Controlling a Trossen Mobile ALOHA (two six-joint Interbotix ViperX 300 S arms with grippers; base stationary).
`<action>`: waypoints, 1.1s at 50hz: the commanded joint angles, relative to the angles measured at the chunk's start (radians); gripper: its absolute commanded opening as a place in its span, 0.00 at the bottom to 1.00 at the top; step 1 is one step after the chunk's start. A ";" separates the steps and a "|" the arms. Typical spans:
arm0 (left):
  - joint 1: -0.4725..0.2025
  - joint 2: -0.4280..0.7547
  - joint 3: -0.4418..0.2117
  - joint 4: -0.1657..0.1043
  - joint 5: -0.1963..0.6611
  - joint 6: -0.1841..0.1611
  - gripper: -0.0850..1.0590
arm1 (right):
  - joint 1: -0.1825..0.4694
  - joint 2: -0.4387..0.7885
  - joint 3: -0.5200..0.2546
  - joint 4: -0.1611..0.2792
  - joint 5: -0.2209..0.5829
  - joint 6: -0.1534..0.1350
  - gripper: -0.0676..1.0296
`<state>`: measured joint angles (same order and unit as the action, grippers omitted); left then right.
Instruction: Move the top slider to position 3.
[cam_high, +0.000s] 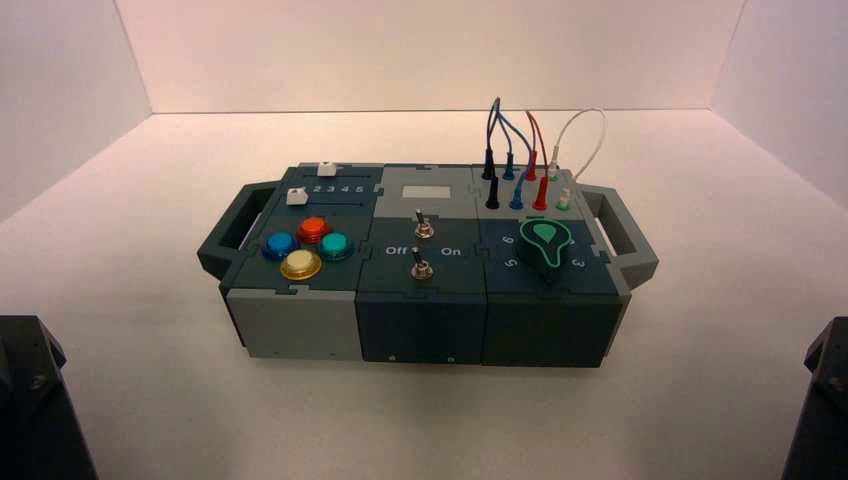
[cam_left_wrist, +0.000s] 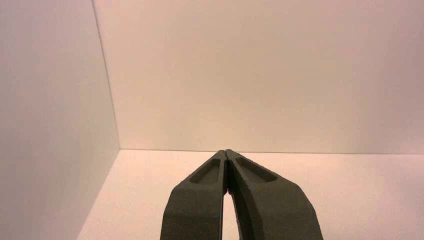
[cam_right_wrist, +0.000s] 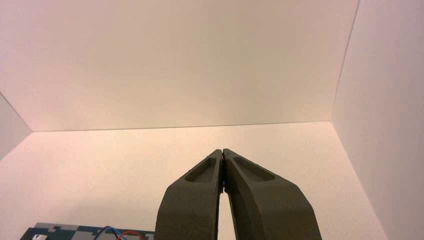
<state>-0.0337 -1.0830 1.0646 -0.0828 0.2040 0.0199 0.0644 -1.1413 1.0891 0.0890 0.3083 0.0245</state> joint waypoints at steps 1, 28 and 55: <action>0.005 0.011 -0.017 0.000 -0.003 0.002 0.05 | 0.003 0.015 -0.020 0.002 -0.006 -0.002 0.04; -0.029 0.143 -0.057 0.000 0.126 0.002 0.05 | 0.167 0.095 -0.037 0.003 0.044 -0.002 0.04; -0.133 0.362 -0.097 -0.005 0.207 0.002 0.05 | 0.520 0.385 -0.133 0.017 0.098 0.005 0.04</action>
<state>-0.1549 -0.7486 1.0078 -0.0828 0.4065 0.0199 0.5461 -0.8176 1.0094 0.1028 0.4080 0.0261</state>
